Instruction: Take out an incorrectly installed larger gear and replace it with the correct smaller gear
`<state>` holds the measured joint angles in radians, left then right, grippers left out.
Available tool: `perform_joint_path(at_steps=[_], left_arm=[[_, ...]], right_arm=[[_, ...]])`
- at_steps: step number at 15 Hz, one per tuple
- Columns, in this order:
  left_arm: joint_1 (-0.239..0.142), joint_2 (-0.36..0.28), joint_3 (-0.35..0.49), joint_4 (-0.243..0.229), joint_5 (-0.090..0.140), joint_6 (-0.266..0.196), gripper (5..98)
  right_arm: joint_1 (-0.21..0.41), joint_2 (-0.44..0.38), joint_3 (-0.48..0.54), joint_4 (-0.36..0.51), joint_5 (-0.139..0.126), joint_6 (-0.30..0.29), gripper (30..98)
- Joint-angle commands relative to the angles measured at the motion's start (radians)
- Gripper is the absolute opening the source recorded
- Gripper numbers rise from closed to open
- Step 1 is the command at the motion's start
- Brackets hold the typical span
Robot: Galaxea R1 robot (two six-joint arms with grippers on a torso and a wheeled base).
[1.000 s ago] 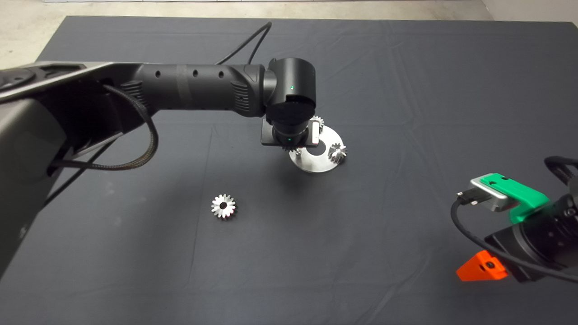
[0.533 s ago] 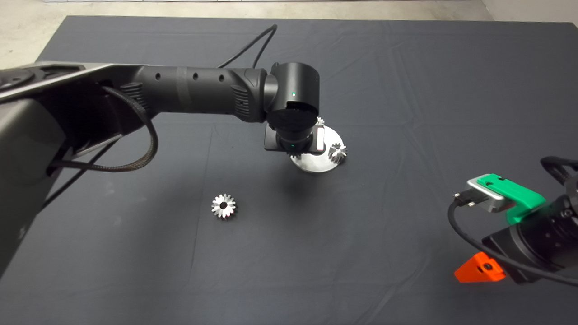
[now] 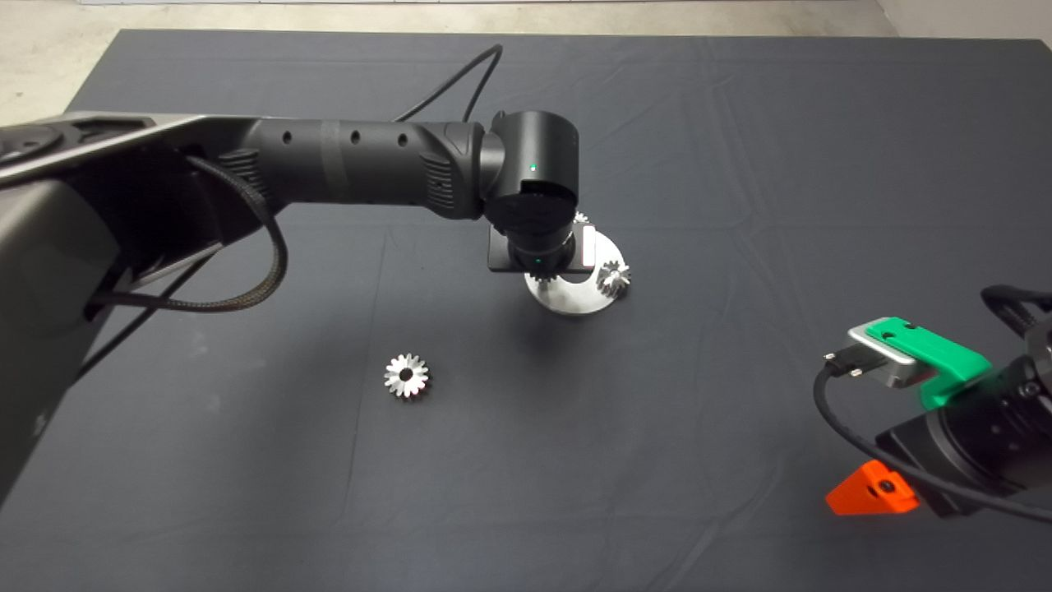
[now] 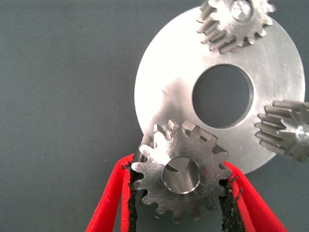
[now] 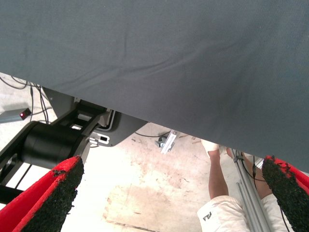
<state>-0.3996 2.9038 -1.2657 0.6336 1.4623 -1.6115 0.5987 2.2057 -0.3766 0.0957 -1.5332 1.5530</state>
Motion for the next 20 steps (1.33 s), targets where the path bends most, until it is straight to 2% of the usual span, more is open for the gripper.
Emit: perform_joint_path(at_steps=[1, 4, 10, 12, 14, 16, 20], left_arm=[[-0.025, 0.025, -0.056, 0.003, 0.004, 0.002, 32.9], [-0.024, 0.025, -0.053, 0.003, 0.008, 0.001, 32.9], [-0.024, 0.025, -0.041, 0.006, 0.013, 0.001, 32.9], [-0.024, 0.025, -0.014, 0.006, 0.023, -0.001, 32.9], [-0.025, 0.022, 0.022, 0.005, 0.031, -0.011, 32.9], [-0.025, 0.021, 0.048, 0.006, 0.035, -0.042, 32.9], [-0.024, 0.022, 0.047, 0.006, 0.036, -0.043, 32.9]], right_arm=[[0.01, 0.023, 0.009, 0.01, -0.125, 0.006, 97.6], [0.01, 0.065, 0.009, 0.01, -0.125, 0.006, 97.6], [0.01, 0.064, 0.009, 0.01, -0.125, 0.006, 97.6], [0.01, 0.059, 0.009, 0.01, -0.125, 0.006, 97.6], [0.01, 0.059, 0.006, 0.01, -0.125, -0.002, 97.6], [0.01, 0.056, 0.001, 0.01, -0.125, -0.004, 97.6], [0.008, 0.054, -0.011, 0.01, -0.125, -0.002, 97.6]])
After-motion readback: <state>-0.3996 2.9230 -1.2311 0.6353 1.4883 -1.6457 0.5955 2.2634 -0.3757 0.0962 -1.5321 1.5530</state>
